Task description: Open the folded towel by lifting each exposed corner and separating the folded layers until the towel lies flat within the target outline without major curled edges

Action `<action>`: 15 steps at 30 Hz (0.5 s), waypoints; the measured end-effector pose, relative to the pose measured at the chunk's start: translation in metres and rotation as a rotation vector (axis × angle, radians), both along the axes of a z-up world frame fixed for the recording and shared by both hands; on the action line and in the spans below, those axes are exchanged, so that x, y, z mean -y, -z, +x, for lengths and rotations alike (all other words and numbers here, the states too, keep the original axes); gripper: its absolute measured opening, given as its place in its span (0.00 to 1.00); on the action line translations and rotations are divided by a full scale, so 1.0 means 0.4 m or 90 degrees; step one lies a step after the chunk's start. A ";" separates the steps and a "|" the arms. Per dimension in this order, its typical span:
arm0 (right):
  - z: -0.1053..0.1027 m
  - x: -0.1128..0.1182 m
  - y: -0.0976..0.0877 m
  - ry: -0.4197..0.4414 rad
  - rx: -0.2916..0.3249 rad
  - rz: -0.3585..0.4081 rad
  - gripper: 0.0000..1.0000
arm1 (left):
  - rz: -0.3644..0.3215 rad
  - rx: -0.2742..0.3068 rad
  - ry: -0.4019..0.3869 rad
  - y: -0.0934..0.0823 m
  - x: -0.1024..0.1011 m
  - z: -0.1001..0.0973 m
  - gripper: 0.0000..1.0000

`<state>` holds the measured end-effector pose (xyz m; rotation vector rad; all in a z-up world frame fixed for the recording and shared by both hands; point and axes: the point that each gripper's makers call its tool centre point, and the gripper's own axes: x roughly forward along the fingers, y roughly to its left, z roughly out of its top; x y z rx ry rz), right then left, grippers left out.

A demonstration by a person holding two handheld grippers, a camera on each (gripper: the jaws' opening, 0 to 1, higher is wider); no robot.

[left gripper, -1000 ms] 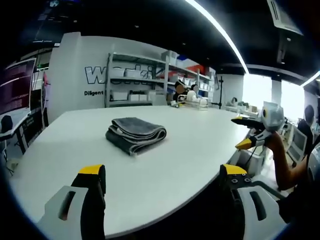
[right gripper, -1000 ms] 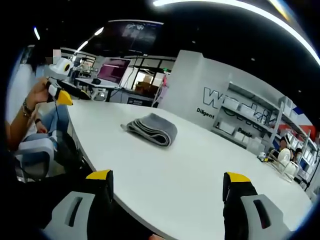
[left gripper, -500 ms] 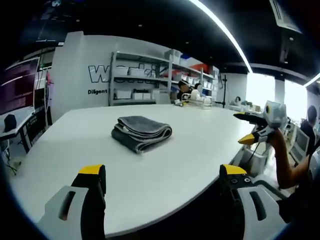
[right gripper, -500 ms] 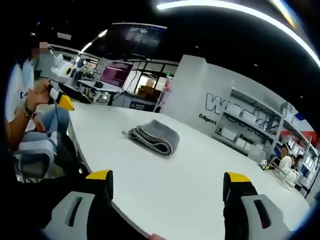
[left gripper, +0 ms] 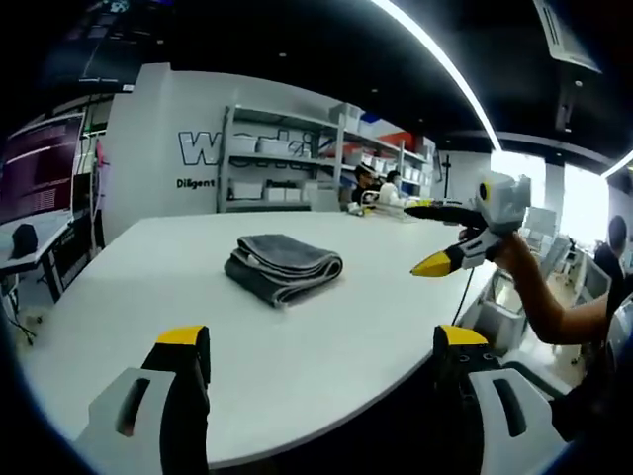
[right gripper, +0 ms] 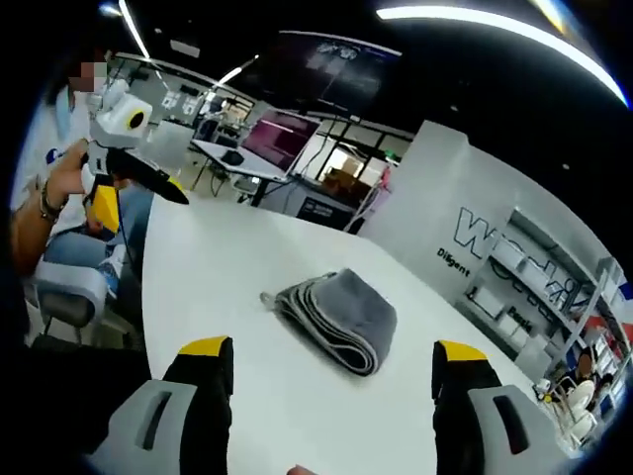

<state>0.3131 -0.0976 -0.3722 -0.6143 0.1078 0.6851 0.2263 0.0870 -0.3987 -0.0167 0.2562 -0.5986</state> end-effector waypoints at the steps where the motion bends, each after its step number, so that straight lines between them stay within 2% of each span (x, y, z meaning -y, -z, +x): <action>1: 0.008 -0.014 0.002 -0.005 -0.001 -0.008 0.80 | -0.002 0.001 -0.004 -0.002 -0.006 0.001 0.92; 3: 0.022 -0.039 0.005 -0.013 -0.008 -0.018 0.74 | -0.003 0.002 -0.008 -0.003 -0.014 0.002 0.91; 8: 0.079 -0.093 -0.006 -0.023 -0.007 -0.028 0.69 | -0.011 0.003 -0.012 -0.008 -0.021 -0.002 0.91; 13: 0.130 -0.134 0.010 -0.029 -0.012 -0.056 0.55 | -0.011 0.008 -0.012 -0.014 -0.022 -0.007 0.91; 15: 0.156 -0.151 0.022 -0.025 -0.021 -0.065 0.53 | -0.013 0.010 -0.014 -0.016 -0.024 -0.007 0.91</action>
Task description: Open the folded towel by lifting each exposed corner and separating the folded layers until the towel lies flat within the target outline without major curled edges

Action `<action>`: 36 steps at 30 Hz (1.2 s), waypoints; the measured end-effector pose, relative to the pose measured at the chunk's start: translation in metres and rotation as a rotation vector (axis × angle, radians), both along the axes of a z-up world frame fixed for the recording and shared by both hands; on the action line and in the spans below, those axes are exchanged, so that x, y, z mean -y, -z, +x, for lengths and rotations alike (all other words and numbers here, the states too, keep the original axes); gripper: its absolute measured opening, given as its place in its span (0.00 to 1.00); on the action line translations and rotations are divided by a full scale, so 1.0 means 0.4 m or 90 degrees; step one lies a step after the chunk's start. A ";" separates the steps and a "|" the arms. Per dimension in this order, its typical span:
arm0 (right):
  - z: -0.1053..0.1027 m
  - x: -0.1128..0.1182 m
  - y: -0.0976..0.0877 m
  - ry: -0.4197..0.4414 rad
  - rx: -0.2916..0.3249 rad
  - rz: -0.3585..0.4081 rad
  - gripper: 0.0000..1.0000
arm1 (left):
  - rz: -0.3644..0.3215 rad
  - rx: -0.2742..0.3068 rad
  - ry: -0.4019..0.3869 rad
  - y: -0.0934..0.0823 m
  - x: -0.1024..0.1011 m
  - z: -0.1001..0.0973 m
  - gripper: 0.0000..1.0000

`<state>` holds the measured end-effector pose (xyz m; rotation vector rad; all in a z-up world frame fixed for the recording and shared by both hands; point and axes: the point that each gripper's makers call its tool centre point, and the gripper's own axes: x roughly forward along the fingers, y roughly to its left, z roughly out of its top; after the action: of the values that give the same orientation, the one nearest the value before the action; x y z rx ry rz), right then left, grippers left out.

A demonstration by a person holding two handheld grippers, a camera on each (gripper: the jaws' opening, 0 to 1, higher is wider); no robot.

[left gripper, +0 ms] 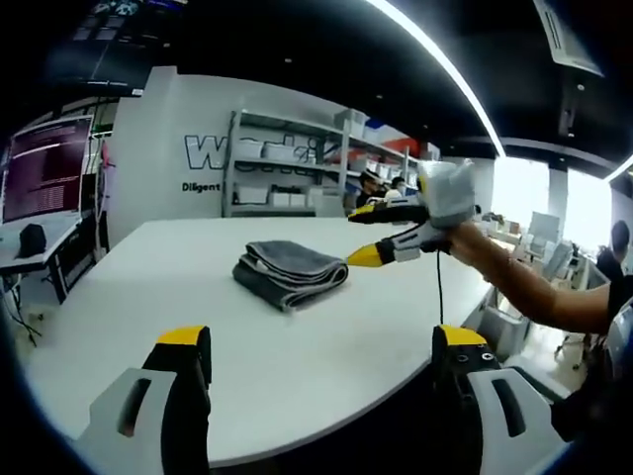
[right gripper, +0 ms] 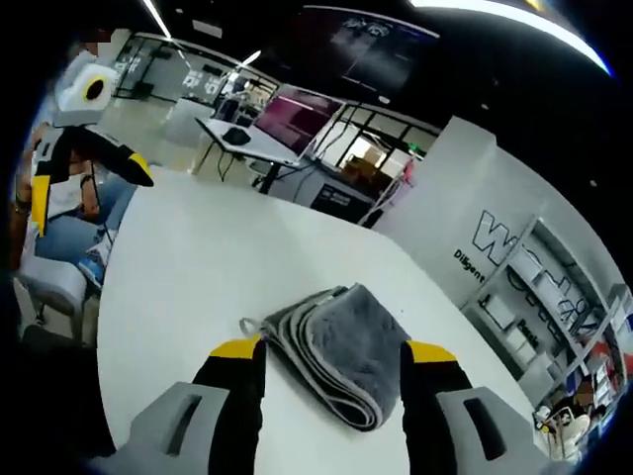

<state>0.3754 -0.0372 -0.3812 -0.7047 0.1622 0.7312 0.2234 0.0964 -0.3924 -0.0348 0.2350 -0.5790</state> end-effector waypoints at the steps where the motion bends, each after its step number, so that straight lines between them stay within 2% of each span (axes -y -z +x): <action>1: 0.013 -0.008 0.006 0.002 -0.004 -0.005 0.52 | -0.001 0.001 -0.001 -0.001 -0.001 0.000 0.91; 9: 0.081 -0.062 0.080 0.002 -0.019 -0.075 0.42 | -0.004 0.001 -0.001 -0.002 -0.004 -0.001 0.90; 15: 0.119 -0.075 0.112 0.014 -0.024 -0.094 0.34 | -0.004 0.000 0.004 -0.001 -0.001 -0.001 0.90; 18: 0.122 -0.083 0.137 0.006 -0.042 -0.113 0.33 | -0.002 -0.002 0.008 0.003 0.002 -0.001 0.90; 23: 0.138 -0.081 0.157 0.009 -0.043 -0.137 0.27 | 0.002 -0.006 0.008 0.009 0.002 0.004 0.89; 28: 0.130 -0.089 0.192 -0.011 -0.072 -0.151 0.22 | 0.006 -0.010 0.013 0.014 0.008 0.004 0.89; 36: 0.108 -0.093 0.201 -0.029 -0.078 -0.146 0.20 | 0.005 -0.013 0.013 0.016 0.009 0.004 0.88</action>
<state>0.4184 0.0001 -0.4617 -0.8846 0.3465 0.8068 0.2251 0.0927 -0.3988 -0.0308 0.2570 -0.5990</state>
